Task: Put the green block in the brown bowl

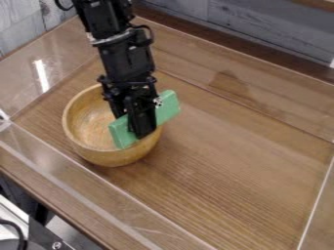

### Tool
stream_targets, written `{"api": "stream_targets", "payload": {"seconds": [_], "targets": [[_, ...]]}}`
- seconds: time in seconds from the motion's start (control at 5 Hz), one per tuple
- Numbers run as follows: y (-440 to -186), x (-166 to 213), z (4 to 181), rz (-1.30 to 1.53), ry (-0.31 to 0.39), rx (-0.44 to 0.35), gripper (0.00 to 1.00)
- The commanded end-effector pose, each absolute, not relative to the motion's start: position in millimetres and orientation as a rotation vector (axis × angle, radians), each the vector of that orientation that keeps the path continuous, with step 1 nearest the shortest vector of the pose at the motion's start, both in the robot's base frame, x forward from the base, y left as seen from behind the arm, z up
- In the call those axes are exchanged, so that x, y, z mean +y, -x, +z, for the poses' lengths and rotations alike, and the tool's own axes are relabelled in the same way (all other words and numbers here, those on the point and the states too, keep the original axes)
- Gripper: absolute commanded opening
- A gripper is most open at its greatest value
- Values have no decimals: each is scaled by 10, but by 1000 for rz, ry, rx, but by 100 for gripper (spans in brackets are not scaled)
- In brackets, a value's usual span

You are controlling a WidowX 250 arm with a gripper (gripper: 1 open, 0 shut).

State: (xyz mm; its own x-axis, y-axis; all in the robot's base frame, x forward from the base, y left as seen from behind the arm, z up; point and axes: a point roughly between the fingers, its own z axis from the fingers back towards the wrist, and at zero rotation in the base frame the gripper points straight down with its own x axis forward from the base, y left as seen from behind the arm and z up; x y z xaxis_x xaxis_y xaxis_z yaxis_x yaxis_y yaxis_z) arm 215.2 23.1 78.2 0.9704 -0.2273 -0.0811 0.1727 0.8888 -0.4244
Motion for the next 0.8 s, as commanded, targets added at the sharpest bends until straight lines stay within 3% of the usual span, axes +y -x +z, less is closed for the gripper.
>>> {"api": "stream_targets", "payload": {"seconds": [0.0,0.6], "targets": [[-2240,243,862,-217,419,100,0],[-2263,239,829,-214,432,124,0]]}}
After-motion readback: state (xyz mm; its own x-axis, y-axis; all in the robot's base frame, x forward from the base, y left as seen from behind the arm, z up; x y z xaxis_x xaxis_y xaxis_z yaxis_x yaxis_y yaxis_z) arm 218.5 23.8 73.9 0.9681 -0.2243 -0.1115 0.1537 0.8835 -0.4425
